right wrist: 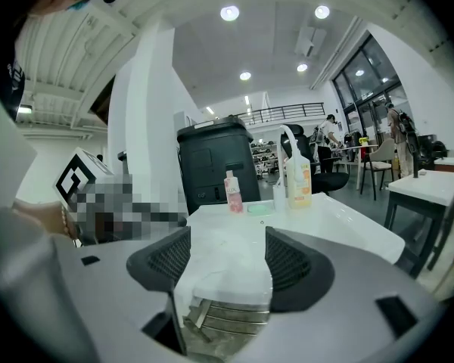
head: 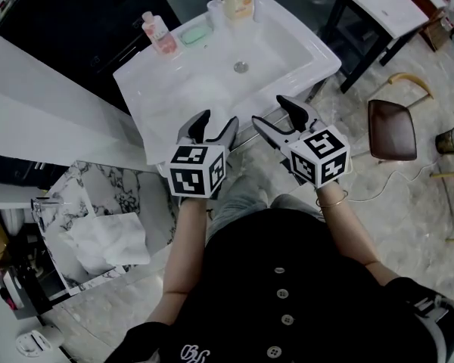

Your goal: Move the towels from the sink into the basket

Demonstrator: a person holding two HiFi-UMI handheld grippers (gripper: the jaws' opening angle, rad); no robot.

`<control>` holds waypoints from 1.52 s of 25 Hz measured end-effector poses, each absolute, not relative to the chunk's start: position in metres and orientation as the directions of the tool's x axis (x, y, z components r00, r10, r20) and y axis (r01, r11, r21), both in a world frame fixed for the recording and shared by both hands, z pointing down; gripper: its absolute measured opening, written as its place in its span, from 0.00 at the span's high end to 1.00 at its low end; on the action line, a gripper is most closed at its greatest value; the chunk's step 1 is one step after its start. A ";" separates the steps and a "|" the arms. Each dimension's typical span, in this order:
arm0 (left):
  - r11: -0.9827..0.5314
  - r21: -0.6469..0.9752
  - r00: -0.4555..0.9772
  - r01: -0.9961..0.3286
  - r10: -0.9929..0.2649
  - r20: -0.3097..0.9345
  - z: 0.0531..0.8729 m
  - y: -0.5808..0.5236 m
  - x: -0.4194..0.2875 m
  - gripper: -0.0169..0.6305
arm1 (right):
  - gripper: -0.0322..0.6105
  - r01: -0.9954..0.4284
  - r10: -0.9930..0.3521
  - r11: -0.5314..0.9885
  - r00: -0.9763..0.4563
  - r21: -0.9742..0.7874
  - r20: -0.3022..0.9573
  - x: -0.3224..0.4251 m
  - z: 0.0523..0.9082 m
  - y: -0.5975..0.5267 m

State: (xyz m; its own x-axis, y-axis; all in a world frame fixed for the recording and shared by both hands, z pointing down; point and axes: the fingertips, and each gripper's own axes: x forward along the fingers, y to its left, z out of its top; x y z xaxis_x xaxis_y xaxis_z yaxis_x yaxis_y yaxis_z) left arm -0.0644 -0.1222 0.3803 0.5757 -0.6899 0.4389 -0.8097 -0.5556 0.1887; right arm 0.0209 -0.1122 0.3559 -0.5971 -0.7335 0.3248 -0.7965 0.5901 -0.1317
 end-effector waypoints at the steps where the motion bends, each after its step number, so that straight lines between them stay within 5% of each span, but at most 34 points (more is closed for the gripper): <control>1: -0.557 0.190 0.577 -0.809 -0.688 0.441 0.381 -0.123 -0.065 0.60 | 0.50 -0.797 -0.733 0.589 -0.596 -0.133 0.327 0.020 0.357 -0.113; 16: -0.522 0.208 0.550 -0.827 -0.676 0.490 0.393 -0.140 -0.104 0.60 | 0.50 -0.777 -0.691 0.612 -0.617 -0.151 0.376 -0.017 0.364 -0.137; 38: -0.421 0.150 0.408 -0.895 -0.630 0.661 0.454 -0.135 -0.190 0.60 | 0.46 -0.638 -0.459 0.751 -0.690 -0.171 0.560 -0.105 0.433 -0.136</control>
State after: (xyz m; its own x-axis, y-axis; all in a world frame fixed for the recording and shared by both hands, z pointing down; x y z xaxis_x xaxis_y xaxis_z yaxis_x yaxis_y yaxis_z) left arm -0.1899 -0.1350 0.4544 0.4075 -0.6301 0.6610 -0.8946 -0.4208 0.1504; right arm -0.1048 -0.1364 0.4325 -0.6897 -0.4587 0.5602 -0.6381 0.7507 -0.1709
